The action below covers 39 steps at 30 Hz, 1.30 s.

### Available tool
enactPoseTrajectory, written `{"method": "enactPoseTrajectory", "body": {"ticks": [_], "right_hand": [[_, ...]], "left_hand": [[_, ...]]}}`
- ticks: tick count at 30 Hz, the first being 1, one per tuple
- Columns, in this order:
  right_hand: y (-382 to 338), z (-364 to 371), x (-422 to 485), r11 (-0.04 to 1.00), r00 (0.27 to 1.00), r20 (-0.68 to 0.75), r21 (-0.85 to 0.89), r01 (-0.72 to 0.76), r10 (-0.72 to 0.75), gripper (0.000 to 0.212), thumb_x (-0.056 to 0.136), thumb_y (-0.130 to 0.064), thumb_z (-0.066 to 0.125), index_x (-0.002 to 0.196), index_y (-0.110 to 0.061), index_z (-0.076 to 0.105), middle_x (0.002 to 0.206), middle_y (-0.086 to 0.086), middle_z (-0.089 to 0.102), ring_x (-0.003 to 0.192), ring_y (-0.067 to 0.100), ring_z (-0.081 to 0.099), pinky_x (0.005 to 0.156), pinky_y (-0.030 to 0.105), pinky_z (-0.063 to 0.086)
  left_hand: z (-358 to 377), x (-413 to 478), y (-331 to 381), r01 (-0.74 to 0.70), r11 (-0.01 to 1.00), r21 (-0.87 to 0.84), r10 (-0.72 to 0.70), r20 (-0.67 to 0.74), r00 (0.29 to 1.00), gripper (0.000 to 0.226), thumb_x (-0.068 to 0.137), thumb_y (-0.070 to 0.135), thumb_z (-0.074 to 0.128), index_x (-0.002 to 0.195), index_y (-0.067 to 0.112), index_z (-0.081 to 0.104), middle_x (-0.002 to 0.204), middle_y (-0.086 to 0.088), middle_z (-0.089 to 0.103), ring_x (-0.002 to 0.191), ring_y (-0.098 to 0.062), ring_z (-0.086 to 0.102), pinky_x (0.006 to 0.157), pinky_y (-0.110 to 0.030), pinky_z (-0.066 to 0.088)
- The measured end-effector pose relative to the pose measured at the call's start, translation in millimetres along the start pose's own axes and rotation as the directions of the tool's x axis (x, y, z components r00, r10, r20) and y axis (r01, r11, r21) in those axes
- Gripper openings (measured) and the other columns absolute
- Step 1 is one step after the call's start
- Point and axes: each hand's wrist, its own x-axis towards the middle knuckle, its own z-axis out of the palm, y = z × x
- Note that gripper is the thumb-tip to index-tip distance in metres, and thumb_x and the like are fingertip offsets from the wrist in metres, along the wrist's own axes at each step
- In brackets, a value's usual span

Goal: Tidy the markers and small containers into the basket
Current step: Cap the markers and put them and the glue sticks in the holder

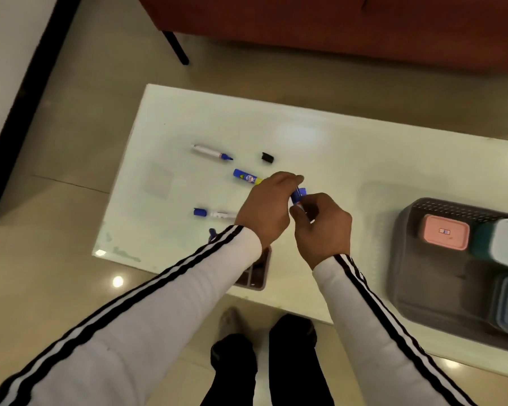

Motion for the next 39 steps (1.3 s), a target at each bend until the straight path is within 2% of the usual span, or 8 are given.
{"method": "enactPoseTrajectory", "body": {"ticks": [9,13,16,20,26,32,36,39], "right_hand": [[-52,17,-51,0.997,0.997,-0.029,0.030,0.066,-0.065,0.038,0.089,-0.023,0.069,0.124,-0.026,0.056,0.086,-0.019,0.066,0.083,0.003,0.060,0.078,0.017,0.042],[-38,22,-92,0.991,0.989,-0.136,0.112,0.069,-0.053,0.039,0.090,-0.019,0.069,0.125,-0.027,0.054,0.093,-0.020,0.067,0.081,-0.004,0.064,0.072,0.006,0.046],[-9,36,-121,0.997,0.993,-0.116,0.077,0.002,0.007,0.038,0.090,-0.020,0.069,0.122,-0.034,0.053,0.099,-0.017,0.068,0.088,-0.003,0.065,0.079,0.012,0.051],[23,61,-144,0.994,0.995,-0.048,-0.062,-0.092,0.089,0.033,0.090,-0.026,0.068,0.122,-0.026,0.059,0.099,-0.011,0.065,0.087,0.009,0.065,0.082,0.026,0.053],[44,85,-149,0.959,0.994,0.013,-0.264,-0.101,0.108,0.029,0.089,-0.018,0.068,0.117,-0.022,0.063,0.100,-0.005,0.063,0.099,0.021,0.060,0.082,0.025,0.041],[37,73,-145,0.967,0.993,0.065,-0.243,-0.080,0.098,0.037,0.084,-0.029,0.073,0.119,-0.029,0.063,0.107,-0.011,0.065,0.102,0.011,0.058,0.084,0.023,0.043],[22,54,-129,0.990,0.999,-0.031,-0.140,-0.025,0.020,0.039,0.080,-0.037,0.075,0.116,-0.029,0.062,0.107,-0.016,0.062,0.097,0.004,0.057,0.081,0.025,0.049],[23,48,-95,0.991,0.993,-0.097,-0.108,-0.079,0.069,0.030,0.085,-0.036,0.070,0.113,-0.029,0.063,0.105,-0.017,0.063,0.096,0.005,0.059,0.084,0.035,0.053]], "left_hand": [[-72,-62,-17,-0.030,0.975,-0.219,-0.020,-0.222,0.975,0.065,0.083,-0.009,0.048,0.145,0.012,0.042,0.148,-0.004,0.045,0.136,-0.017,0.042,0.114,-0.021,0.029],[-73,-98,-73,0.112,0.958,-0.263,-0.209,-0.378,0.902,0.059,0.087,0.003,0.050,0.144,0.012,0.038,0.143,-0.006,0.041,0.129,-0.023,0.046,0.108,-0.039,0.039],[-61,-135,-108,0.235,0.939,-0.253,-0.309,-0.311,0.899,0.058,0.089,0.004,0.051,0.144,0.015,0.037,0.143,-0.003,0.040,0.129,-0.021,0.046,0.106,-0.042,0.041],[-50,-164,-130,0.275,0.932,-0.237,-0.330,-0.239,0.913,0.054,0.091,0.007,0.051,0.142,0.017,0.037,0.142,-0.001,0.041,0.129,-0.020,0.045,0.106,-0.042,0.042],[-49,-157,-129,0.232,0.954,-0.190,-0.267,-0.186,0.946,0.050,0.090,0.008,0.053,0.139,0.014,0.042,0.143,-0.002,0.042,0.130,-0.017,0.040,0.105,-0.024,0.032],[-55,-142,-137,0.204,0.970,-0.134,-0.225,-0.159,0.961,0.047,0.088,0.005,0.054,0.134,0.013,0.046,0.138,-0.002,0.044,0.125,-0.020,0.043,0.099,-0.025,0.036],[-52,-121,-143,0.229,0.965,-0.127,-0.245,-0.129,0.961,0.044,0.089,0.005,0.053,0.132,0.014,0.049,0.134,-0.001,0.047,0.122,-0.020,0.046,0.096,-0.026,0.037],[-47,-95,-146,0.276,0.954,-0.118,-0.288,-0.101,0.952,0.038,0.091,0.008,0.054,0.128,0.016,0.053,0.133,0.001,0.049,0.120,-0.018,0.048,0.094,-0.024,0.037]]}}
